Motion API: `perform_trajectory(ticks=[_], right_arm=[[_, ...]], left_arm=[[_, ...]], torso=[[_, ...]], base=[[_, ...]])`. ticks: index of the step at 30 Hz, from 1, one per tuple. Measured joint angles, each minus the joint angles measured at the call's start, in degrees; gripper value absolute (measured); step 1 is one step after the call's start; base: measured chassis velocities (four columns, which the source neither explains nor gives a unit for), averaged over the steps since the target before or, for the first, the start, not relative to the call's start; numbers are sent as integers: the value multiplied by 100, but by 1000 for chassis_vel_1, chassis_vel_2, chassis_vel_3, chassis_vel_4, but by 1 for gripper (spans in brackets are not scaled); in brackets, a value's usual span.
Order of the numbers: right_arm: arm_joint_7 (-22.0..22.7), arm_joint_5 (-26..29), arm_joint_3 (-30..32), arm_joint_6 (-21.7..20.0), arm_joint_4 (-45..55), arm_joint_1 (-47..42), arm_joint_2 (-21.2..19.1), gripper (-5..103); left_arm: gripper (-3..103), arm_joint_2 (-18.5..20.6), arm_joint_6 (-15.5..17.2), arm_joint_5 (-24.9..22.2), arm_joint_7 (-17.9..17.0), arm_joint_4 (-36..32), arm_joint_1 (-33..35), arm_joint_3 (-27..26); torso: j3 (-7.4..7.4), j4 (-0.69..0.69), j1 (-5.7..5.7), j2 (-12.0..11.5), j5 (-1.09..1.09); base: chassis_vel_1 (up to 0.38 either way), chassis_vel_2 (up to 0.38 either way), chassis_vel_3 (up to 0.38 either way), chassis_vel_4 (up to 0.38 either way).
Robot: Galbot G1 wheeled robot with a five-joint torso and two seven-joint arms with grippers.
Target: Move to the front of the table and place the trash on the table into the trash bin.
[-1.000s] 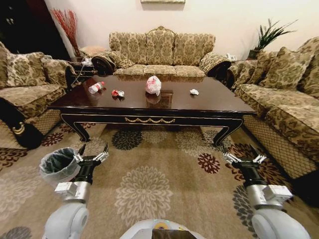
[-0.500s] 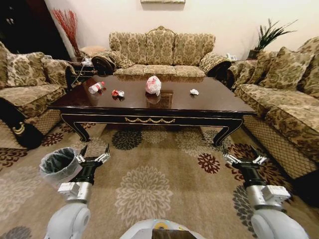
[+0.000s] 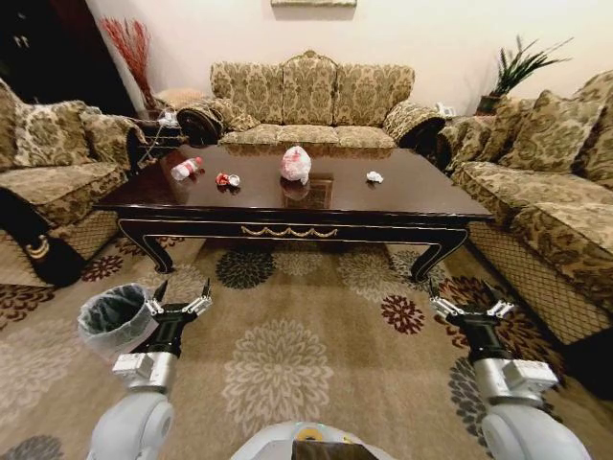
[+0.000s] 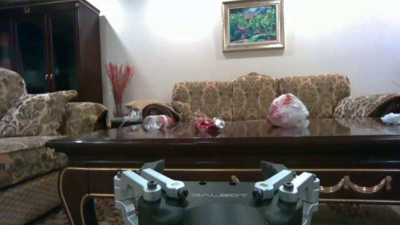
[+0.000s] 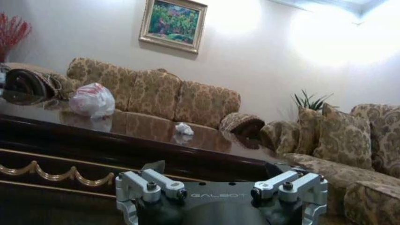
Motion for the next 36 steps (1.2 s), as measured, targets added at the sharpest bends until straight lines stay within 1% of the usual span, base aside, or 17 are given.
perform_trajectory(ticks=[6,13,16,17,20,23,31,35,36], right_arm=[[-10,-40,-69,9,1,-6,48,100],[-10,-115,-154,10,-8,4,51,100],[-5,-137,-195,-8,-8,25,46,100],[-3,-163,-225,-23,-7,39,46,100],[1,-211,-250,-41,-5,46,51,100],[25,-232,-264,-49,-9,43,56,100],[51,-262,-276,-44,-36,34,73,100],[52,-273,-296,-39,-55,41,81,100],[51,-264,-301,-36,-58,52,80,100]], left_arm=[[100,5,-30,3,10,24,29,-20],[100,-16,-57,9,17,18,43,-30],[100,-19,-60,2,17,16,44,-46],[100,-22,-75,-1,17,17,54,-57],[100,-31,-98,-3,21,34,69,-65],[100,-40,-118,-7,29,53,85,-67],[100,-18,-124,-20,33,182,50,-71],[100,5,-123,-24,34,269,23,-69],[100,18,-118,-33,34,301,9,-65]], torso=[[0,0,0,0,-1],[0,0,0,0,-2],[0,0,0,0,-2],[0,1,0,0,1],[0,1,0,0,-2],[0,1,0,0,2],[-1,0,0,0,-3],[0,1,0,0,0],[0,0,0,0,-2]], base=[[196,177,-184,-185],[282,280,-270,-265],[305,299,-323,-305],[327,328,-293,-291],[314,304,-292,-298],[300,341,-321,-320],[360,352,-351,-357],[378,378,-374,-373],[352,337,-358,-340]])
